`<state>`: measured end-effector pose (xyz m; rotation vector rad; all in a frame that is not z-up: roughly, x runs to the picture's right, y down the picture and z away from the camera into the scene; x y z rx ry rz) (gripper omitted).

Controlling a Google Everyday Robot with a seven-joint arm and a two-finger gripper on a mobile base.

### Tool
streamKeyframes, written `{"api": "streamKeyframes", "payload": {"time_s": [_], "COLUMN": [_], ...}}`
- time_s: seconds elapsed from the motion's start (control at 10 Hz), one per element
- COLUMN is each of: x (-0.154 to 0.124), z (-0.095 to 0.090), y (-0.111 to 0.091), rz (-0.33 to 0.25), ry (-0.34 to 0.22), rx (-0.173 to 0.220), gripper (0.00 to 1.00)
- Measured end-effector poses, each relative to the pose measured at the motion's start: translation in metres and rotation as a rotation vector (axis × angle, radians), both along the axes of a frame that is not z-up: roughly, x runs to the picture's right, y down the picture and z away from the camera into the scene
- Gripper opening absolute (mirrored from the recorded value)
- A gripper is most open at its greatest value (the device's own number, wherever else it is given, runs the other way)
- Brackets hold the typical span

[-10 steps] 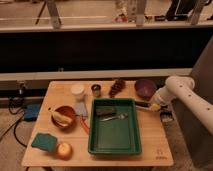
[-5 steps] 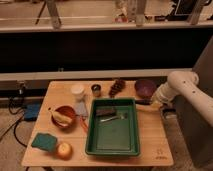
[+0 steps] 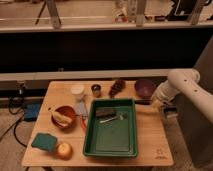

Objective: Place brush in tray

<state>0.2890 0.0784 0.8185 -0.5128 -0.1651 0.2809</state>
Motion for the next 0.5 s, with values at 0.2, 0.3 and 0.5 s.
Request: {"api": "streamKeyframes", "payload": {"time_s": [0.2, 0.3, 0.5], "x": [0.007, 0.014, 0.023], "z": [0.019, 0.033, 0.046], "y": [0.001, 0.004, 0.003], "rz": [-0.013, -0.018, -0.015], "ry": [-0.026, -0.041, -0.063], "rx": [-0.006, -0.011, -0.022], "gripper": [0.02, 0.02, 0.02]}}
